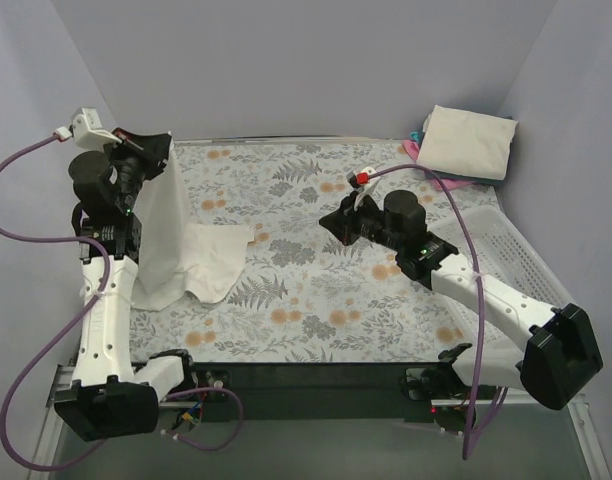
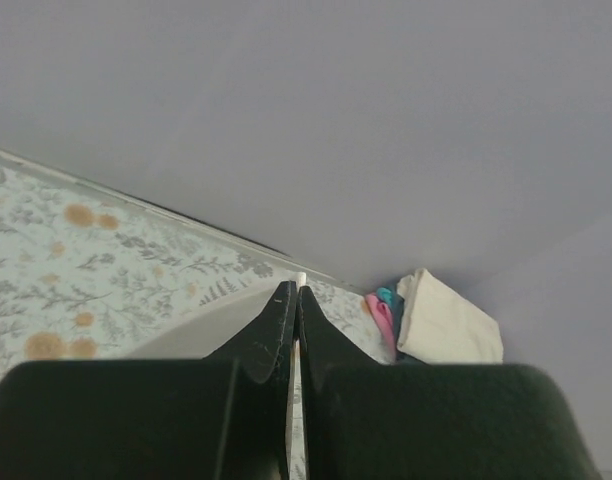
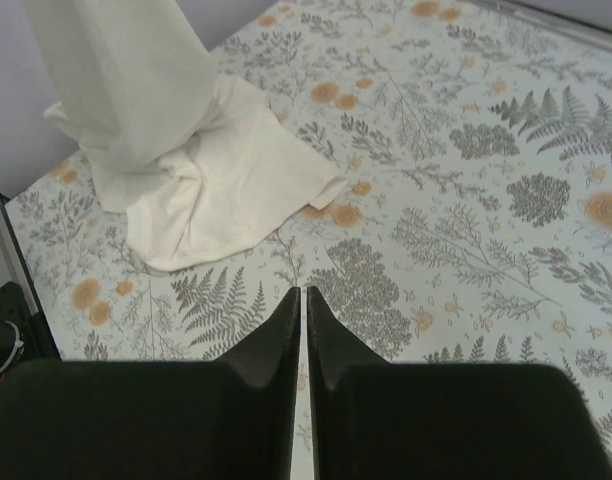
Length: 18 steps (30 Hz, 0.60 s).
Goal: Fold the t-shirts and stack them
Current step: Flatten the tshirt out
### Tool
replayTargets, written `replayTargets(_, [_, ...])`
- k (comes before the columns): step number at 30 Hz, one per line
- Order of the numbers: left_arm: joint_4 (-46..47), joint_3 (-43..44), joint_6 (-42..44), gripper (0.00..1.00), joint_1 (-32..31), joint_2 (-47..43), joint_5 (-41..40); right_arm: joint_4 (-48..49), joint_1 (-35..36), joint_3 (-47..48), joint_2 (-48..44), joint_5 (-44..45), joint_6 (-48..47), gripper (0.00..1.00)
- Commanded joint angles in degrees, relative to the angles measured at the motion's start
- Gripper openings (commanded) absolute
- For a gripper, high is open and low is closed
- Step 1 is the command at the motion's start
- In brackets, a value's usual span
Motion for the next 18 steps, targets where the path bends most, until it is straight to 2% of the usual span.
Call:
replayTargets(1, [6.74, 6.45, -0.66, 0.0, -4.94, 0.48, 1.27, 7.35, 0.04, -0.57, -2.58, 1.27, 0.54, 0.01])
replayTargets(2, [8.22, 7.96, 0.48, 0.0, -10.53, 2.75, -0.14, 7.44, 0.13, -0.93, -2.58, 1.54, 0.54, 0.01])
replayTargets(7, [7.36, 17.54, 8.37, 0.0, -25.75, 12.08, -6.3, 8.4, 0.13, -2.25, -1.53, 1.54, 0.8, 0.01])
replayTargets(9, [7.44, 21.15, 10.5, 0.0, -29.2, 16.04, -10.26, 8.49, 0.04, -2.78, -1.7, 2.5, 0.71, 0.01])
replayTargets(15, [5.69, 29.06, 15.51, 0.0, -37.91, 25.71, -11.32, 8.49, 0.13, -7.16, -6.0, 6.46, 0.8, 0.02])
replayTargets(18, [5.77, 29.25, 17.36, 0.0, -41.86, 30.1, -11.5, 8.49, 0.13, -10.58, -10.65, 9.0, 1.68, 0.04])
